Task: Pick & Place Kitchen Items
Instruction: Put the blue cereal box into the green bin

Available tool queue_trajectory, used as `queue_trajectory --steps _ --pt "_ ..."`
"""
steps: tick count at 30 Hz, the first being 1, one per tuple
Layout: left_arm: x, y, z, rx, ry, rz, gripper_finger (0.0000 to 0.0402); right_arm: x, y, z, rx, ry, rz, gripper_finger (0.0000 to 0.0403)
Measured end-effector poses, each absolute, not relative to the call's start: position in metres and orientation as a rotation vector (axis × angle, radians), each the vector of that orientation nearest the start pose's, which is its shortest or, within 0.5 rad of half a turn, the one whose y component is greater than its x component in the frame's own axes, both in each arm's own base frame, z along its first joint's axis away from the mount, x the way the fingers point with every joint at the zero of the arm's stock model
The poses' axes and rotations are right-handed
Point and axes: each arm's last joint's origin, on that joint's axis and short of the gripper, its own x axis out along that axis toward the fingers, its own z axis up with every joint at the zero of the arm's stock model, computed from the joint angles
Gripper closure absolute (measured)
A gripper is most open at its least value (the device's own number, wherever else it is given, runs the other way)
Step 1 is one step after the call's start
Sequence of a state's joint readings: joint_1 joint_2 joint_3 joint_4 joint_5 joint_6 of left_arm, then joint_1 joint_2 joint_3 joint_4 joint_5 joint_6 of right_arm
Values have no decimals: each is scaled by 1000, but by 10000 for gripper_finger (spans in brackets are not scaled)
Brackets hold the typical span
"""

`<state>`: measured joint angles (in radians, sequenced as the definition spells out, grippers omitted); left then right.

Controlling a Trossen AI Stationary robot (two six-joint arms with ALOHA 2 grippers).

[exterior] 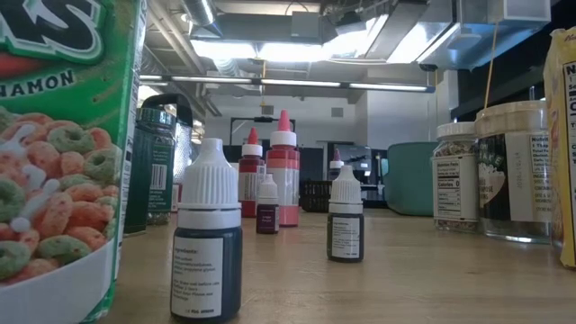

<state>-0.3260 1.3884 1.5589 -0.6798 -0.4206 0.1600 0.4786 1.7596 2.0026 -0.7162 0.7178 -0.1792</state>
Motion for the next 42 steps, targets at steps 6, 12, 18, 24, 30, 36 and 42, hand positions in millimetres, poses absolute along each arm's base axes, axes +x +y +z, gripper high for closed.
queue_trajectory --steps 6,12,18,24,30,36,42 --pt "274 -81 418 332 482 46 199 339 155 439 -425 415 -204 277" --pt "270 -78 414 356 541 55 180 326 150 430 -343 504 -336 278" --pt "259 -72 412 375 610 147 180 302 134 428 -212 584 -485 279" --pt "244 -64 399 357 777 279 178 272 101 427 44 650 -732 278" --pt "240 -46 394 330 857 389 180 274 64 428 75 701 -841 278" --pt "239 -27 392 317 917 460 179 265 5 436 138 706 -1025 278" --pt "236 -10 389 288 980 530 179 246 -51 435 204 725 -1217 277"
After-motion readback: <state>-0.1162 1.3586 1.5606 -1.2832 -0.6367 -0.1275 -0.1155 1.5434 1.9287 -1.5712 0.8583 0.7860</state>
